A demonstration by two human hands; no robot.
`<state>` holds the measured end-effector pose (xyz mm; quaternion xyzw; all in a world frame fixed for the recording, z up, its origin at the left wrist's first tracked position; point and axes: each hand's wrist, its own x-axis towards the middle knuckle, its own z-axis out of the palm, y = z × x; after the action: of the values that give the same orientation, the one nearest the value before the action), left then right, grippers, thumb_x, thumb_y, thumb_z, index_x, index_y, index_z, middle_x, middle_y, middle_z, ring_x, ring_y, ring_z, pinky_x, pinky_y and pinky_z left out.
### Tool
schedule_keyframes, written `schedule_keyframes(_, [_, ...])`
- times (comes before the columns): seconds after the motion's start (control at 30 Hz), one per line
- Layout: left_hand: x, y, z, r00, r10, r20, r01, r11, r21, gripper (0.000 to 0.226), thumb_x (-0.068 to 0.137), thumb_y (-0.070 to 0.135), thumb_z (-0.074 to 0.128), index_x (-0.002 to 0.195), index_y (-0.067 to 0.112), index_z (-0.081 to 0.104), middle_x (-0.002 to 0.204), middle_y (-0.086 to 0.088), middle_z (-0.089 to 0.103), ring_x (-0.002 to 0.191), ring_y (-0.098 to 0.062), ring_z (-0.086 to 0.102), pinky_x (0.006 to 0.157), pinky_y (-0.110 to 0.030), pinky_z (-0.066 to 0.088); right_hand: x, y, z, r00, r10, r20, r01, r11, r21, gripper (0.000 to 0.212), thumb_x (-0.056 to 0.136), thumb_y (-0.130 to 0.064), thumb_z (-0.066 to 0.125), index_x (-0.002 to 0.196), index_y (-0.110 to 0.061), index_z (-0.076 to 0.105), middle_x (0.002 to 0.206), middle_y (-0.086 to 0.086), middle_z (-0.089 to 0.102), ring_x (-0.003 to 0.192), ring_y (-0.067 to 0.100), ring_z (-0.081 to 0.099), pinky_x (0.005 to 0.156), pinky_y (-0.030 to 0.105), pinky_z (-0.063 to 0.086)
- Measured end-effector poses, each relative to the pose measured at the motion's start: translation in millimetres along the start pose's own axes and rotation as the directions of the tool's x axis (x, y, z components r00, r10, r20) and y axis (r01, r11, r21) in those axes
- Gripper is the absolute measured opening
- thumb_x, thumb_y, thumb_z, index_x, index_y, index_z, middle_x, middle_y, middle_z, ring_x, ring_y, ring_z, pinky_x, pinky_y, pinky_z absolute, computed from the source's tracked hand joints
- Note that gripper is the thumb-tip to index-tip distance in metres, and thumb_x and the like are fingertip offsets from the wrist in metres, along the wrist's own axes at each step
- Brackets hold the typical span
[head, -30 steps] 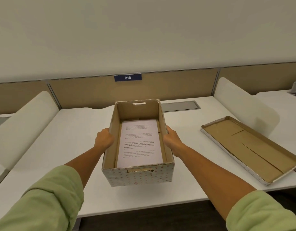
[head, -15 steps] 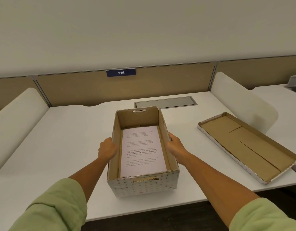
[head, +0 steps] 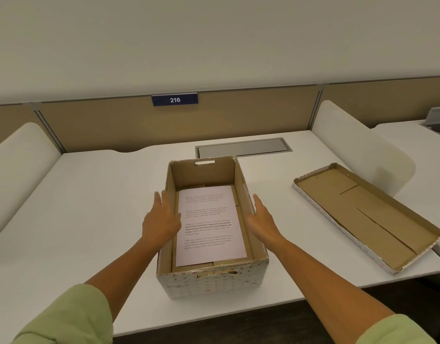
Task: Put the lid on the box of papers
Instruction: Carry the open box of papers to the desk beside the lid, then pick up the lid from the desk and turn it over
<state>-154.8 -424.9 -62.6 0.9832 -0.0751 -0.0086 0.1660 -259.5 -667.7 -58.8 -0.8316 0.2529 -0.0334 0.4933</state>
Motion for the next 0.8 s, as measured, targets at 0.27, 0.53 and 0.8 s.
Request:
schedule_keyframes(0.27, [17.4, 52.3, -3.6, 0.967, 0.234, -0.105, -0.227, 0.971, 0.074, 0.089, 0.092, 0.057, 0.049, 0.158, 0.017, 0.004, 0.167, -0.008, 0.007, 0.153, -0.035, 0.003, 0.121, -0.052, 0.006, 6.1, -9.4, -11.8, 0.993, -0.026, -0.116, 0.026, 1.000, 0.000, 0.060, 0.104, -0.052, 0.034, 0.158, -0.030, 0.023, 0.167, 0.004, 0.025, 0.151, 0.031, 0.029, 0.115, 0.050, 0.034])
schedule_keyframes(0.53, [27.0, 119.7, 10.7, 0.913, 0.406, -0.041, -0.406, 0.914, 0.013, 0.086, 0.093, 0.060, 0.045, 0.158, 0.016, 0.008, 0.167, -0.009, 0.008, 0.153, -0.037, -0.004, 0.121, -0.055, 0.003, 13.7, -1.0, -57.0, 0.970, -0.017, -0.244, -0.002, 0.997, -0.078, 0.061, 0.105, -0.049, 0.032, 0.159, -0.024, 0.023, 0.168, 0.005, 0.021, 0.155, 0.031, 0.014, 0.122, 0.056, 0.022])
schedule_keyframes(0.8, [22.0, 207.0, 19.9, 0.809, 0.584, -0.060, -0.580, 0.811, 0.071, 0.086, 0.090, 0.066, 0.041, 0.156, 0.018, 0.016, 0.166, -0.008, 0.015, 0.152, -0.040, -0.005, 0.114, -0.052, -0.009, 4.0, 33.2, -124.2, 0.928, -0.015, -0.372, -0.015, 0.997, -0.079, 0.060, 0.105, -0.049, 0.036, 0.157, -0.022, 0.027, 0.166, 0.005, 0.024, 0.154, 0.029, 0.013, 0.122, 0.051, 0.022])
